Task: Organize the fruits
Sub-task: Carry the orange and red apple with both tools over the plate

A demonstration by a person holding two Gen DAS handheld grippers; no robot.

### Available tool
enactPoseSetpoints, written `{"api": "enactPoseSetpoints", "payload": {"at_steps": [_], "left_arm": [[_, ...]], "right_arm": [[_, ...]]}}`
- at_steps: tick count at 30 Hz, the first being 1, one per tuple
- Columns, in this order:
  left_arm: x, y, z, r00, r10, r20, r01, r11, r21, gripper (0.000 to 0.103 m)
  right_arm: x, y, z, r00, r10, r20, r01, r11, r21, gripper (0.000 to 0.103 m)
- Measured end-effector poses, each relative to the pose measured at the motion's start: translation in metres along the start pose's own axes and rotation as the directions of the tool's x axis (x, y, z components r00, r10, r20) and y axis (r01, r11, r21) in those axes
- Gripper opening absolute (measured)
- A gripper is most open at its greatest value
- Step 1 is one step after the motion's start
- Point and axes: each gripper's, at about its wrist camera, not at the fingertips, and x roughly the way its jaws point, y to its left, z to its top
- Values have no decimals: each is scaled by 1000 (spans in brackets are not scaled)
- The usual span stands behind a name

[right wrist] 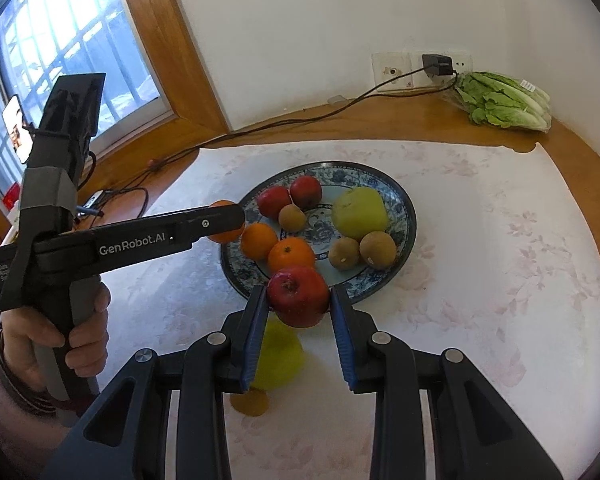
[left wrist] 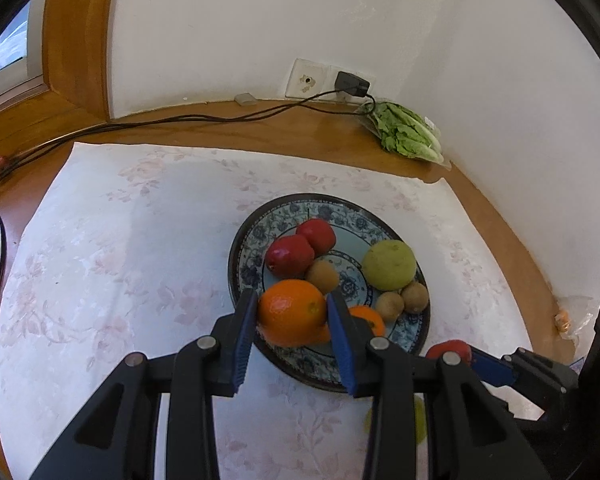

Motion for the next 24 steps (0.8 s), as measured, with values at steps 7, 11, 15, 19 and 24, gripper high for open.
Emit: {"api": "enactPoseSetpoints", "payload": {"at_steps": [7,11,15,19,24], "left_arm": [[5,-2,4,1000,3,28,-4,999,35,37],[7,-1,6,1000,-3,31,2,1000,31,37],[9,-1,8,1000,-7,29,6,1000,31,37],[9,0,9,1000,-12,27,11,1000,29,37],[7,-4,12,999,-16,32,15,999,39,37]], "right_arm": [[12,-7,1,1000,-23,-7,23,1000,15,33],[16,-9,2,999,-31,-8,31,999,17,33],[17,-9,4,999,-31,-6,31,999,11,33],[15,-11,8,999,-38,8,38,999,4,33],[12,-20,17,998,-58,21,58,998,10,33]]}}
